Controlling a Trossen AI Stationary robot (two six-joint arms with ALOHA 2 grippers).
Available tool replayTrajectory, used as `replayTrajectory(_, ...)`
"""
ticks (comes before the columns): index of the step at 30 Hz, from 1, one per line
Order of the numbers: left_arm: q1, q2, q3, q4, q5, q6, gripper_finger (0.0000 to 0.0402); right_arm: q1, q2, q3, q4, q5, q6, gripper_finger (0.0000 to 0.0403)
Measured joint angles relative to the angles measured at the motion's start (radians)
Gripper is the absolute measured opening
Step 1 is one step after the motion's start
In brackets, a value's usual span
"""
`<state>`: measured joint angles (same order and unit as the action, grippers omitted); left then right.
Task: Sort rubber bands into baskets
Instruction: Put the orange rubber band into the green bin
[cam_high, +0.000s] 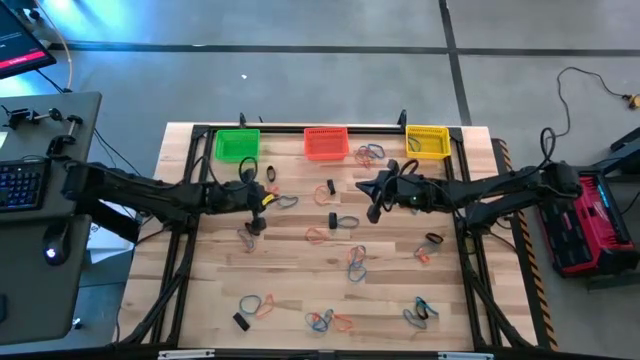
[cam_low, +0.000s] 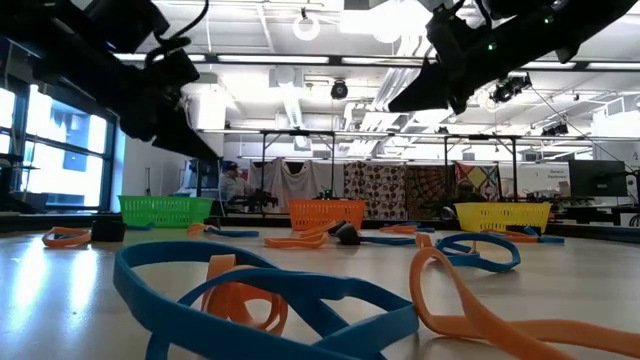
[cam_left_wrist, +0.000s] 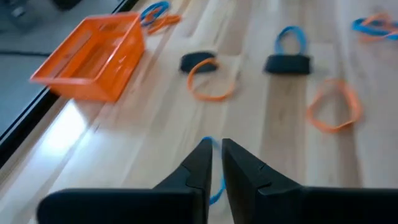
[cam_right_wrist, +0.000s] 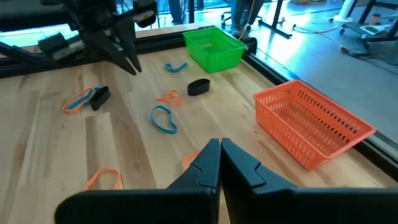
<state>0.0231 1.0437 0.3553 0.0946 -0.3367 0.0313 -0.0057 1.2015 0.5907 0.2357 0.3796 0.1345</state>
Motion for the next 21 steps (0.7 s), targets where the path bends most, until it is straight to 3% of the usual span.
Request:
replayTrajectory(9, 0.015, 0.056, 0.0, -0.034, -0.091, -0.08, 0.0089, 0.032, 0.009, 0.0, 0.018, 0.012, 0.001, 0.0)
replayTrajectory(21, 0.079, 0.191, 0.0, -0.069, -0.057, -0.135, 0.0111, 0.033, 0.093, 0.001, 0.073, 0.011, 0.025, 0.0)
